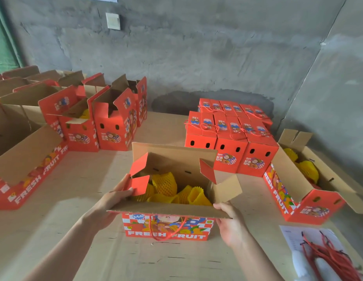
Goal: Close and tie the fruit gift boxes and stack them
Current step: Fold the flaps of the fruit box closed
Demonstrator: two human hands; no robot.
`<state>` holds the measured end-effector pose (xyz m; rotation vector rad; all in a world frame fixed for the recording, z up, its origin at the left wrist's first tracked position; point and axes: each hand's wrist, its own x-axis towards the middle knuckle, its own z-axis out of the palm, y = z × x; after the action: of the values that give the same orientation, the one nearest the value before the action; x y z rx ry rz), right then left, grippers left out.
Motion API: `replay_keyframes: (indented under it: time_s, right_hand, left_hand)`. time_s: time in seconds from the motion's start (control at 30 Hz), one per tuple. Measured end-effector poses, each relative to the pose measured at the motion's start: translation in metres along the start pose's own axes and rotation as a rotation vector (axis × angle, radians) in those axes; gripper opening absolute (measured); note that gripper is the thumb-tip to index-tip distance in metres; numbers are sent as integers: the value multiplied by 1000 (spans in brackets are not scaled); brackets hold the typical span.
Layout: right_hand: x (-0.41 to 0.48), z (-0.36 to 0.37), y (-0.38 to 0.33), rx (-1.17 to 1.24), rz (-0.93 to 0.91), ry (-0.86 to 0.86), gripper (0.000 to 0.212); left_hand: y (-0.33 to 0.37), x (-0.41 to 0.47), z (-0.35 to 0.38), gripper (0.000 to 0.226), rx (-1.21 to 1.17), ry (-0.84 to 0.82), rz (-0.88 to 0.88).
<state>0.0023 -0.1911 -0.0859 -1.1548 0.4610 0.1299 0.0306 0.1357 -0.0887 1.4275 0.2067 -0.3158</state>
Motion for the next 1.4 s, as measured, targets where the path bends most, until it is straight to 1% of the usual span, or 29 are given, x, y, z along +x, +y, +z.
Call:
replay_keyframes:
  time_s: [0.07, 0.13, 0.17, 0.23, 0.27, 0.33, 0.37, 0.43, 0.47, 0.5, 0.53, 0.57, 0.67, 0.73, 0.8, 0.87, 0.97, 1.0, 1.07, 1.13, 1.2, 1.27, 1.33, 1.37, 1.4]
  right_hand:
    - [-6, -9, 3, -22, -34, 32, 13]
    - [-9, -13, 7, -27, -35, 25, 18]
    - [-10, -14, 9, 0, -40, 11, 20]
    - [-9, -20, 12, 128, -53, -36, 25]
    - [-10, -24, 9, 221, -35, -77, 34]
    - [-8, -35, 4, 398, 2, -120, 58]
    - [-6, -39, 1, 458, 6, -102, 57]
    - [4, -42, -1, 448, -23, 5, 35]
    - [9, -40, -1, 393, -51, 54, 29]
    - [14, -36, -2, 325, -80, 77, 27]
    - [17, -31, -4, 257, -104, 76, 27]
    - [18, -26, -6, 176, -129, 70, 25]
    - [19, -11, -14, -80, -230, 75, 21]
    - [20, 0, -19, -230, -385, 70, 20]
    - [21, 6, -24, -407, -544, -28, 15]
    - [24, 6, -28, -581, -606, -113, 13]
    - [26, 1, -29, -790, -650, -163, 12]
    - [27, 0, -28, -843, -665, -179, 15]
    - [28, -2, -28, -955, -716, -195, 27]
    - [29, -1, -31, -1171, -805, -168, 37]
    - [32, 0, -34, -1437, -879, -122, 39]
    - [35, 2, -38, -1647, -870, -81, 41]
    - [38, 9, -43, -1756, -814, -64, 40]
    - [39, 14, -43, -1782, -799, -59, 39]
    - [40, 19, -42, -1789, -797, -49, 36]
  left_hand:
    - [-3, -4, 4, 54, 25, -24, 1]
    - [-3, -8, 7, 53, 72, -36, 17]
    - [-2, -9, 6, 52, 101, -50, 46]
    - [6, -13, 4, 46, 158, -83, 93]
    - [13, -15, 4, 47, 180, -105, 135]
    - [25, -14, 4, 69, 222, -108, 209]
    - [30, -11, 5, 74, 239, -86, 231]
    - [33, -6, 10, 77, 308, -32, 271]
    - [31, -3, 12, 79, 365, -27, 291]
    - [28, -1, 14, 70, 409, -26, 304]
    - [25, 2, 15, 51, 442, -23, 306]
    - [22, 8, 14, 41, 514, -18, 302]
    - [20, 26, 6, 45, 845, 36, 297]
    - [22, 32, 5, 47, 1104, 87, 330]
    - [22, 33, 6, 48, 1257, 92, 331]
    - [21, 32, 8, 47, 1328, 95, 356]
    - [19, 32, 11, 47, 1421, 108, 437]
    - [18, 32, 12, 47, 1448, 115, 449]
    - [16, 31, 16, 47, 1513, 139, 443]
    - [15, 28, 19, 47, 1604, 180, 435]
    - [16, 26, 21, 45, 1684, 218, 429]
    - [19, 25, 23, 44, 1785, 217, 446]
    - [25, 28, 26, 41, 1889, 179, 478]
    - [29, 30, 28, 38, 1894, 153, 485]
    - [32, 32, 30, 34, 1852, 129, 482]
